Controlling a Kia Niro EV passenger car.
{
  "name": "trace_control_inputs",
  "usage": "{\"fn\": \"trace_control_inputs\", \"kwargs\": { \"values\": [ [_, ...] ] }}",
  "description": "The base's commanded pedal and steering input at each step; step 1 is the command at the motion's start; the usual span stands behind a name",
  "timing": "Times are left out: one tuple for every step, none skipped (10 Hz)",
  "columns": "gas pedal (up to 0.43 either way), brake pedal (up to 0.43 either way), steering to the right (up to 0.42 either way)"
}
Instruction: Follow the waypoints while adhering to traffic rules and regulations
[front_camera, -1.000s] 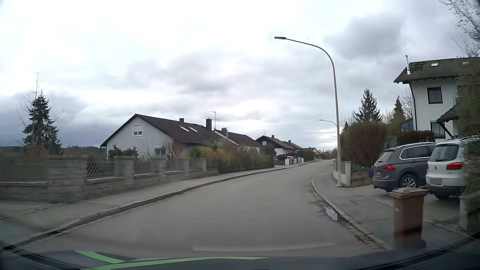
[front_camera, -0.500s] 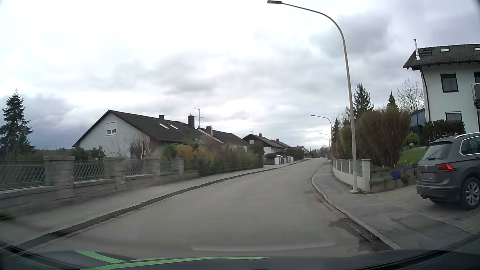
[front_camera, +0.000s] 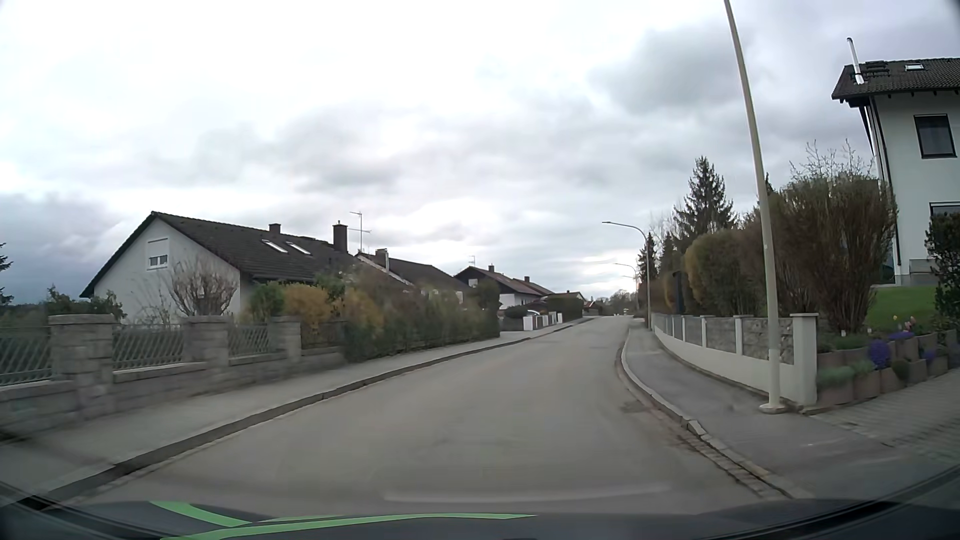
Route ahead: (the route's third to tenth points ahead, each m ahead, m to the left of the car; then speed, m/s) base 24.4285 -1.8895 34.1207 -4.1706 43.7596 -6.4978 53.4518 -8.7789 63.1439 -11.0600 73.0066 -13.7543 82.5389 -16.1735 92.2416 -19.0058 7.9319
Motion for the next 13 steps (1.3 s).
{"fn": "trace_control_inputs", "kwargs": {
  "values": [
    [0.079, 0.000, 0.053],
    [0.079, 0.000, 0.053],
    [0.079, 0.000, 0.053],
    [0.087, 0.000, 0.052],
    [0.087, 0.000, 0.052],
    [0.087, 0.000, 0.052],
    [0.098, 0.000, 0.053],
    [0.098, 0.000, 0.052],
    [0.098, 0.000, 0.052],
    [0.098, 0.000, 0.052],
    [0.098, 0.000, 0.052],
    [0.118, 0.000, 0.052],
    [0.118, 0.000, 0.052]
  ]
}}
